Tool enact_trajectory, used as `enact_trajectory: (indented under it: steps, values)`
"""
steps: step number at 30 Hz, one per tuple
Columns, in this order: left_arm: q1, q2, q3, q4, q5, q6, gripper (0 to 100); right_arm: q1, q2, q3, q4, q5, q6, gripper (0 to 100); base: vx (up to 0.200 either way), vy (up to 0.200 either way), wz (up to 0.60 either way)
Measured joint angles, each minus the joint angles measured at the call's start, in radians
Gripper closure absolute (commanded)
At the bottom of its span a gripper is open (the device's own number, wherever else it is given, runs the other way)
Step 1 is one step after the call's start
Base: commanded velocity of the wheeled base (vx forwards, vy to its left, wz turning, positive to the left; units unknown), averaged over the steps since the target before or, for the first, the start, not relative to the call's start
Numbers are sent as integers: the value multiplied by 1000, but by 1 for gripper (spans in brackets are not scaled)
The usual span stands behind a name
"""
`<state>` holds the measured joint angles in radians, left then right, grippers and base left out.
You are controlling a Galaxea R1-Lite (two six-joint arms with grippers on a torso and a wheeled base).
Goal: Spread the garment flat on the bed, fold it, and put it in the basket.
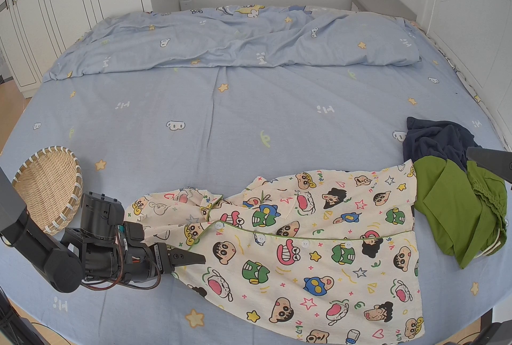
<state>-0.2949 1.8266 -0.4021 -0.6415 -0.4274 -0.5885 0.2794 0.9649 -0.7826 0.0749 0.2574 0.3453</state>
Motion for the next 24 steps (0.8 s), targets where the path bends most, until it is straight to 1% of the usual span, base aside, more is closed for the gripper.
enact_trajectory:
  steps: [7,12,14,17,24]
  values:
    - [-21,-51,11,-2,0,-20,0,7,2,3,0,0,0,0,0,0,0]
    - [-50,-111,1,-8,1,-84,0,11,4,3,0,0,0,0,0,0,0]
    - [-64,-127,-14,-32,6,-110,0,12,5,3,0,0,0,0,0,0,0]
    - [-80,-142,-41,-86,36,-143,0,13,5,3,0,-1,0,0,0,0,0]
    - [-92,-101,-109,-187,129,-169,0,12,5,3,0,-4,0,0,0,0,0]
